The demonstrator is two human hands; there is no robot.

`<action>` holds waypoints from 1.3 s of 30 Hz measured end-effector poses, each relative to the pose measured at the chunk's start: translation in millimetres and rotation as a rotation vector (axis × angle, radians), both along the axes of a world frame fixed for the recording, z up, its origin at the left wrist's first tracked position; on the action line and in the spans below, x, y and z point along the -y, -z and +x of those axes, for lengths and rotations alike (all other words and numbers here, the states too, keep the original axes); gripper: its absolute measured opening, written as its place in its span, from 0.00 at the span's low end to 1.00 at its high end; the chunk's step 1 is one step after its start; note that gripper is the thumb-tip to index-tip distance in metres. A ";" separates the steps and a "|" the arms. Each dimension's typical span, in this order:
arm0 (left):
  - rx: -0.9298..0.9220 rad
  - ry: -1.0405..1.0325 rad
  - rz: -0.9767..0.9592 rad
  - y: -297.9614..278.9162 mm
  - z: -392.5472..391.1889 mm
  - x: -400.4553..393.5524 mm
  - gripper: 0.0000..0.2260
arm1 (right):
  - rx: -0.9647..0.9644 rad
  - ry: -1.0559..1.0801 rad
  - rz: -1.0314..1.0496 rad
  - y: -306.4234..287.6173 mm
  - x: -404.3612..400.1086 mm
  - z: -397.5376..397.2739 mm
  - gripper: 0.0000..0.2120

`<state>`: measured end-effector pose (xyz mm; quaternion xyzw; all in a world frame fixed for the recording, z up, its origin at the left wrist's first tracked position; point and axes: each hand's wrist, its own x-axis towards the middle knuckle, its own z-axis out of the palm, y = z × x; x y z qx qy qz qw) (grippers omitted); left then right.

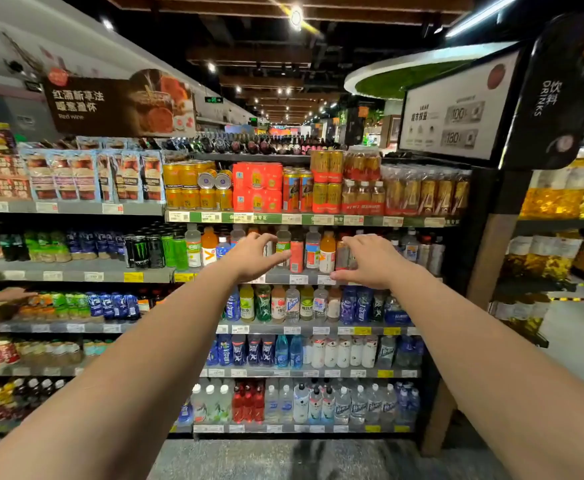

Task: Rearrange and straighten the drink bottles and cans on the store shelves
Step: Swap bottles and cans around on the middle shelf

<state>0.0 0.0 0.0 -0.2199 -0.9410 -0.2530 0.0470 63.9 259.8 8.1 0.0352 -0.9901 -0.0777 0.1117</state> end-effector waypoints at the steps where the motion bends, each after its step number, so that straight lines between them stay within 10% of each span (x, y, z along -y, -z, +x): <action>1: 0.000 0.003 -0.010 -0.9 -10.7 4.8 0.33 | -0.002 -0.001 0.000 -0.9 5.3 -8.8 0.50; 39: 0.025 -0.162 -0.110 27.1 -330.7 14.2 0.35 | 0.028 -0.184 0.016 3.6 16.4 -377.4 0.44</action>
